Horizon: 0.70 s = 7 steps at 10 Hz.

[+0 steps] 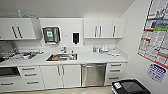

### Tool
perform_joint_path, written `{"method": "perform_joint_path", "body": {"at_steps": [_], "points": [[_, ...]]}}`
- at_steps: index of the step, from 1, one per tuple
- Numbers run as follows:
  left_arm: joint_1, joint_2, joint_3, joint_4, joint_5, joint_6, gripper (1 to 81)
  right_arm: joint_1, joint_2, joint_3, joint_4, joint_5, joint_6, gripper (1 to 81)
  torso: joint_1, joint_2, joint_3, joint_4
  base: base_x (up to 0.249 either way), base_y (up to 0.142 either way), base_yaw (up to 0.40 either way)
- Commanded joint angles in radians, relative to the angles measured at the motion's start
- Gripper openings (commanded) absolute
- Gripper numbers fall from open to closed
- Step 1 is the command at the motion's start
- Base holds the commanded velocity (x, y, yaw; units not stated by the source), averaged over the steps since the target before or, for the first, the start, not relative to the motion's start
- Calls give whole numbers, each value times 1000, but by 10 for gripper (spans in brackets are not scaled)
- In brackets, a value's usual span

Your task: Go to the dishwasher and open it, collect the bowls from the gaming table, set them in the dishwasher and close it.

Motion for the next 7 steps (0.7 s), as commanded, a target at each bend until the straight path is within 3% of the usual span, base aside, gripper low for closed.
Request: {"method": "perform_joint_path", "body": {"at_steps": [1, 7], "points": [[-62, -7, 7, 1, 46, 2, 811, 49, -7, 6, -1, -49, -4, 811, 0, 0, 0, 0, 134, 0, 0], [-62, -7, 4, 1, 46, 2, 811, 52, -7, 6, 0, -52, -4, 811, 0, 0, 0, 0, 134, 0, 0]]}}
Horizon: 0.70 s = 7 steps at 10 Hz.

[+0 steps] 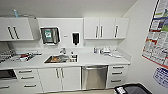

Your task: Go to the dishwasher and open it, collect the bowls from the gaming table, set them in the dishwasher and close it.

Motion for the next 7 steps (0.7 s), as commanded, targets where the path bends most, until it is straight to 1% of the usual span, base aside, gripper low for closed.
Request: {"method": "perform_joint_path", "body": {"at_steps": [1, 7], "points": [[-62, -7, 4, -1, 46, 1, 811, 55, -7, 6, 0, -51, -4, 811, 0, 0, 0, 0, 134, 0, 0], [-62, -7, 4, 1, 44, 1, 811, 52, -7, 6, 0, -51, -4, 811, 0, 0, 0, 0, 134, 0, 0]]}}
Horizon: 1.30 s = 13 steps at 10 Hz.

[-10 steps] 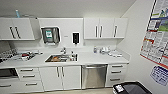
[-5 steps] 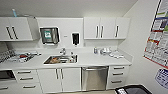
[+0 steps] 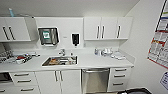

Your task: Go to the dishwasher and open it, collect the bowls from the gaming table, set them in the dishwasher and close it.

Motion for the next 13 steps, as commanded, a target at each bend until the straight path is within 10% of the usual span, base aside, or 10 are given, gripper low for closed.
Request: {"method": "perform_joint_path", "body": {"at_steps": [1, 13], "points": [[-62, -7, 4, 0, 44, 2, 811, 50, -8, 6, 0, -50, -4, 811, 0, 0, 0, 0, 134, 0, 0], [-62, -8, 2, 0, 44, 0, 811, 46, -8, 6, 0, -50, -4, 811, 0, -1, 0, 0, 134, 0, 0]]}}
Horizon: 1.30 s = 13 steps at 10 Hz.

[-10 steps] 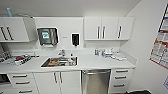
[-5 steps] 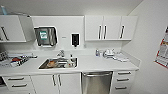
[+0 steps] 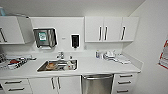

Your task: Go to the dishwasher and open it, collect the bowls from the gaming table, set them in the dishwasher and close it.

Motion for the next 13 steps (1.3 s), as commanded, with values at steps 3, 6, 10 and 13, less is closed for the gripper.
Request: {"method": "perform_joint_path", "body": {"at_steps": [3, 6, 10, 13], "points": [[-78, -7, 2, -2, 37, 1, 811, 70, -8, 6, 1, -37, -4, 811, 1, 0, 0, 0, 134, 0, 0], [-78, -8, 2, 0, 37, 1, 811, 70, -8, 6, 1, -39, -4, 811, 1, 0, 0, 0, 134, 0, 0], [-78, -8, 4, 0, 37, 1, 811, 70, -8, 6, 2, -39, -4, 811, 1, 0, 0, 0, 134, 0, 0], [-78, -7, 4, 0, 37, 1, 811, 70, -8, 6, 2, -39, -4, 811, 1, 0, 0, 0, 134, 0, 0]]}}
